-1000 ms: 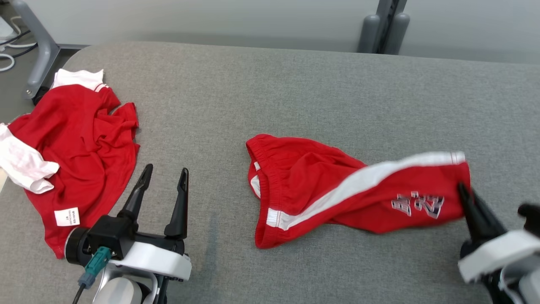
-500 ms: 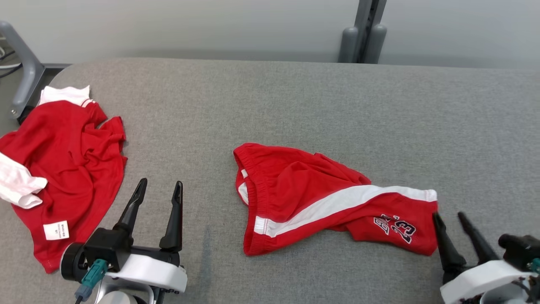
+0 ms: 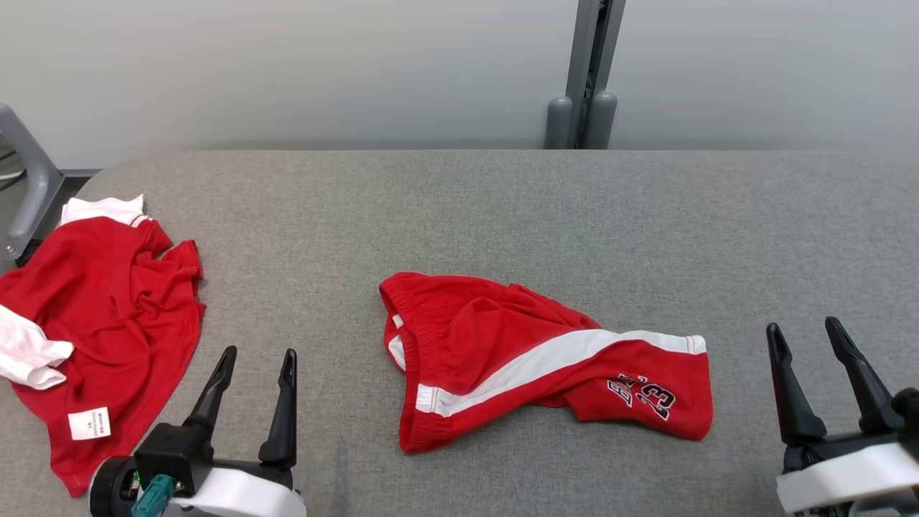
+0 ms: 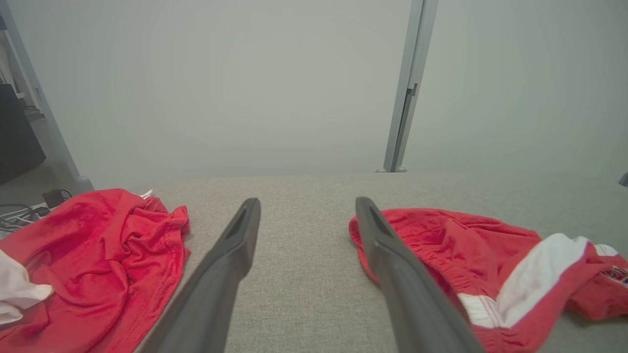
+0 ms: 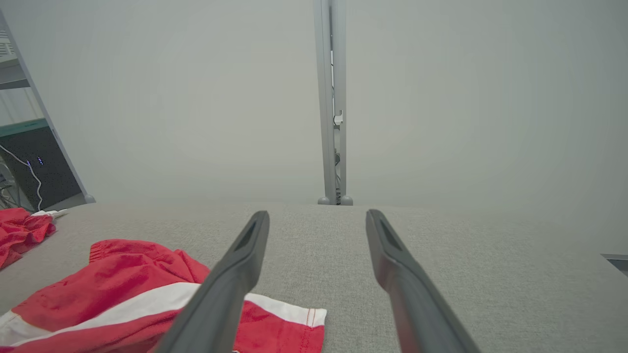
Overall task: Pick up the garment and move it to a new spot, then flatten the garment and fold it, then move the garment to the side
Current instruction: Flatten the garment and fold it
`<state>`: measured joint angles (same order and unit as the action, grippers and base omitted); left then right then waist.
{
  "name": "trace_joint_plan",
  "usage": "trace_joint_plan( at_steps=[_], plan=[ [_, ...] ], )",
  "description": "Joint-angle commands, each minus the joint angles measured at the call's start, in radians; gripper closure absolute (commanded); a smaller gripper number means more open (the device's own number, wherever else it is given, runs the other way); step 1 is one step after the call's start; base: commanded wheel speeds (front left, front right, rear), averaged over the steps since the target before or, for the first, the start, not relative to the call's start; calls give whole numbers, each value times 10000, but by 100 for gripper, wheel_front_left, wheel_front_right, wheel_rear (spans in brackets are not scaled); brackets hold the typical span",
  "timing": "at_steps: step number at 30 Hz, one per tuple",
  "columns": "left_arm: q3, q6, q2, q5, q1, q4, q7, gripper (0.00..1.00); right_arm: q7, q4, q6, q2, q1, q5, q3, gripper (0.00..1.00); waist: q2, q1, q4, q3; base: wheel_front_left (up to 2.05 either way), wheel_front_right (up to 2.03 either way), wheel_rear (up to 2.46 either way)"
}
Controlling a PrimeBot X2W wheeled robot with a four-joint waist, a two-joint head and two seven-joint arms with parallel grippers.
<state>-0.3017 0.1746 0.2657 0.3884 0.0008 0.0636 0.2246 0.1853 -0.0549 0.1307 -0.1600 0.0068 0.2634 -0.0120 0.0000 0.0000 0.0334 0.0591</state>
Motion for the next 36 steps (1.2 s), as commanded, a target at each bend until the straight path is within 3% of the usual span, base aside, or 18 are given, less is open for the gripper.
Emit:
trace_joint_plan(
  at_steps=[1,10,23,30,36],
  plan=[
    [4,54,47,14,161,-76,-34,0,-165,337,3,70,349,-116,-125,0,0,0,-12,-87,0,0,0],
    [-23,216,163,98,547,-226,-214,0,-645,1257,3,519,1183,-340,-429,0,0,0,-71,-250,0,0,0],
    [-155,242,242,70,357,-359,-333,0,-810,1377,3,743,1223,-190,-516,0,0,0,-19,-156,0,0,0],
    [-809,-160,116,-115,-557,-449,-1039,0,-893,1408,3,762,1046,-139,-489,0,0,0,52,221,0,0,0],
    [-1773,-831,-227,255,-1346,65,-2818,0,-917,1269,3,695,829,-9,-274,0,0,0,-50,581,0,0,0]
  ],
)
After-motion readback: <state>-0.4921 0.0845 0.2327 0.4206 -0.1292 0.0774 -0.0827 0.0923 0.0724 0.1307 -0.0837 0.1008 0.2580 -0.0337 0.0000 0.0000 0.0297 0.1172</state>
